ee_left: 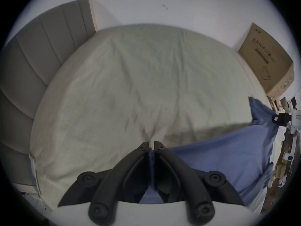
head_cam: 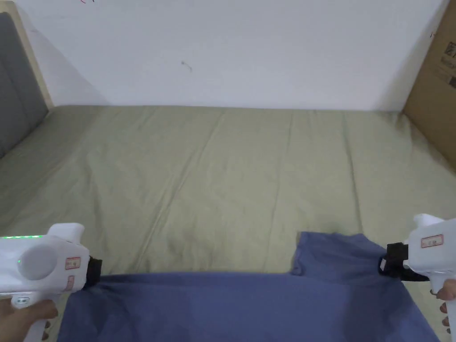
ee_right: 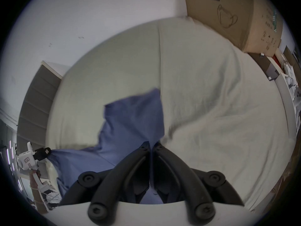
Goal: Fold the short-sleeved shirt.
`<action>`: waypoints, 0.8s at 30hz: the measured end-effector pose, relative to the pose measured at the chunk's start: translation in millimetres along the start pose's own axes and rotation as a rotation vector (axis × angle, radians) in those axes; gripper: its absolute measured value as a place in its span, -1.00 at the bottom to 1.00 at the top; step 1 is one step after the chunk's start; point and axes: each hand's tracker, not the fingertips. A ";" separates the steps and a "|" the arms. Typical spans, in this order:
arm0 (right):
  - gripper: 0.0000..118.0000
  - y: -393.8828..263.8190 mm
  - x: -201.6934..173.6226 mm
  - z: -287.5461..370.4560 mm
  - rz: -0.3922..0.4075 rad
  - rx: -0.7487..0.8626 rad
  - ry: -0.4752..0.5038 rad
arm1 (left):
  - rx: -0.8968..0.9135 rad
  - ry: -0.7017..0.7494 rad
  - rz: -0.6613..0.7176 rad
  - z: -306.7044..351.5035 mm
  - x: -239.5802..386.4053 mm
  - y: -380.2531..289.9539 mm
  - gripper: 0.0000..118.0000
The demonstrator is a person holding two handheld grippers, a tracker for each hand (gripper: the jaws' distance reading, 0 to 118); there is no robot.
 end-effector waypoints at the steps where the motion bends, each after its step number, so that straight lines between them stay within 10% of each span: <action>1: -0.96 -4.2 0.9 17.2 0.002 0.010 0.016 | 0.026 -0.020 -0.002 20.3 0.2 -1.9 -0.93; 11: -0.96 -135.9 32.1 145.9 0.019 0.019 0.067 | 0.126 -0.075 -0.039 154.5 -16.3 -100.8 -0.93; 24: -0.73 -260.6 65.6 91.3 -0.122 -0.122 -0.019 | -0.127 -0.030 0.013 103.1 -34.9 -225.4 -0.73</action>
